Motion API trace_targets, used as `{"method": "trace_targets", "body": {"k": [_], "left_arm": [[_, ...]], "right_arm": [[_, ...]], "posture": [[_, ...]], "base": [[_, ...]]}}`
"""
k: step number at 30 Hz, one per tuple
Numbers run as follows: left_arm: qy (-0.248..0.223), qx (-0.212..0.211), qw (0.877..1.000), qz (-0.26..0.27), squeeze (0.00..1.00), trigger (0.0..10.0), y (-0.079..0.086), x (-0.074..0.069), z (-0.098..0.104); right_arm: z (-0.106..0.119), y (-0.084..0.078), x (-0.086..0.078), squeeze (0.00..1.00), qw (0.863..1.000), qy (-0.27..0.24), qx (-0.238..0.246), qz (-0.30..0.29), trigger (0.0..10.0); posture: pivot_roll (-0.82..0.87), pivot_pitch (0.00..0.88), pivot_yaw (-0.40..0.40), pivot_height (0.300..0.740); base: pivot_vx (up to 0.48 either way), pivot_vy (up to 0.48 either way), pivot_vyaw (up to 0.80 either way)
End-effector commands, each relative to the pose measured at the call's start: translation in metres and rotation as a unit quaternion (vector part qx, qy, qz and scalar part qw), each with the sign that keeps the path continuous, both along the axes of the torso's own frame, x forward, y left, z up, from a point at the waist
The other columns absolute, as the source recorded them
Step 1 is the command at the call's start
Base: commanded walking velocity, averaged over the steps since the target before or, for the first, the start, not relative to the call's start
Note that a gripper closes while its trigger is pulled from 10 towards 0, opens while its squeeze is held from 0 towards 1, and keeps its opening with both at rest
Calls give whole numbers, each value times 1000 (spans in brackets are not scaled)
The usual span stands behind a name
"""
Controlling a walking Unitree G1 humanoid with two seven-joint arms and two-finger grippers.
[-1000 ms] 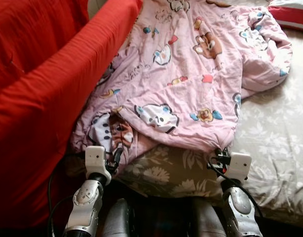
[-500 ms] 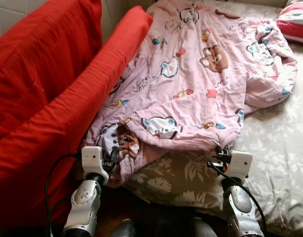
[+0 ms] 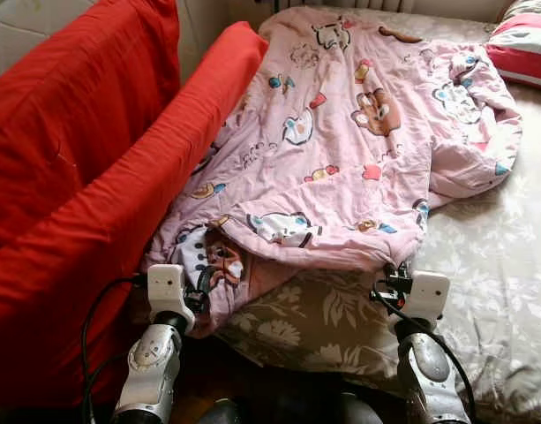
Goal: Clean up the room
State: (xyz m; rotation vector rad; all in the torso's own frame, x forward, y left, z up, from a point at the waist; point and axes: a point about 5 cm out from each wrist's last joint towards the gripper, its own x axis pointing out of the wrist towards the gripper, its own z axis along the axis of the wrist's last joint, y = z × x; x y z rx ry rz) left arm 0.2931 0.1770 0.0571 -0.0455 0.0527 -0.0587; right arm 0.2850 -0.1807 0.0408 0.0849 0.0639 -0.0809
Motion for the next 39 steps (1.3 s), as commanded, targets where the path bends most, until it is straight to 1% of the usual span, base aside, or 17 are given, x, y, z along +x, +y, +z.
{"method": "trace_targets", "body": {"k": [1, 18, 20, 39], "left_arm": [[19, 7, 1000, -2, 0, 10000, 2, -6, -9], [14, 4, 1000, -5, 0, 10000, 1, -7, -9], [15, -1, 1000, -2, 0, 10000, 2, -7, -9], [15, -7, 1000, -4, 0, 10000, 2, -7, -9]], "right_arm": [[-2, 1, -3, 0, 1000, 3, 5, -3, 10000], [-1, -1, -2, 0, 1000, 1, 2, -8, 10000], [-1, -2, -2, 0, 1000, 2, 2, -8, 10000], [-2, 1, -2, 0, 1000, 6, 2, -2, 10000]], "posture": [[-40, 222, 51, 740], [-42, 225, 50, 740], [-43, 223, 49, 740], [-41, 211, 51, 740]], "base": [[0, -274, 0], [0, -298, 0], [0, 0, 0], [0, 0, 0]]}}
